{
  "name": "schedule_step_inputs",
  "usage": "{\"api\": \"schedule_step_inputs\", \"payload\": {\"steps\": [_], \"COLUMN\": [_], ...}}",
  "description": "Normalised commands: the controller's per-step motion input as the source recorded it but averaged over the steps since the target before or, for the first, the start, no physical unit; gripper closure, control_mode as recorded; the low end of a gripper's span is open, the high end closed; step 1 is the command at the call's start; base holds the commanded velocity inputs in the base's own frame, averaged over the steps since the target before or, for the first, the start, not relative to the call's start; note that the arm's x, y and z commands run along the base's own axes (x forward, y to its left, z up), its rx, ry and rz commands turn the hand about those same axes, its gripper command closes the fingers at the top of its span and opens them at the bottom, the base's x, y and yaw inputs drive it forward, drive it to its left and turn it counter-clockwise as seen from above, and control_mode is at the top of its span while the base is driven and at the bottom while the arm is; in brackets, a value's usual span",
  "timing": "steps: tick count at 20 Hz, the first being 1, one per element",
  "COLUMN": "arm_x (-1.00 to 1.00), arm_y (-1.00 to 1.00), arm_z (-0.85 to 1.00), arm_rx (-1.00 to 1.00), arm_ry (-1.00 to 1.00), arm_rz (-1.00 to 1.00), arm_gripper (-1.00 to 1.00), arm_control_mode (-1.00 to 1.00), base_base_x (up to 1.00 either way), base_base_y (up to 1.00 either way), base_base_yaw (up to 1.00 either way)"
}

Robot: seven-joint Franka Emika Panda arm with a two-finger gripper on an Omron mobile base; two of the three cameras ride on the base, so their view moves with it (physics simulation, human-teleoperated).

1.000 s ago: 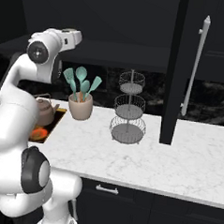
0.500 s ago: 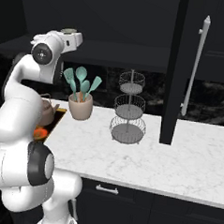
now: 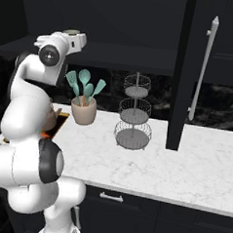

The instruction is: Pick the kettle from the counter and place it on the tray. Then pick the mug from the cabinet and place it on the tray. Then close the cabinet doors.

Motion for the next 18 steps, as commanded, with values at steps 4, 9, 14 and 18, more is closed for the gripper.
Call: {"api": "schedule_step_inputs", "payload": {"steps": [4, 9, 14, 18], "arm_x": [0.23, 0.21, 0.15, 0.07], "arm_y": [0.00, 0.00, -0.03, -0.03], "arm_z": [-0.05, -0.07, -0.02, 0.00], "arm_rx": [0.01, 0.04, 0.07, 0.04], "arm_ry": [-0.01, 0.00, 0.05, 0.11], "arm_rz": [0.08, 0.05, 0.04, 0.00], "arm_gripper": [-1.00, -1.00, -1.00, -1.00], "arm_control_mode": [-1.00, -1.00, -1.00, -1.00], "base_base_x": [0.00, 0.00, 0.00, 0.00], "base_base_y": [0.00, 0.00, 0.00, 0.00], "base_base_yaw": [0.00, 0.00, 0.00, 0.00]}}
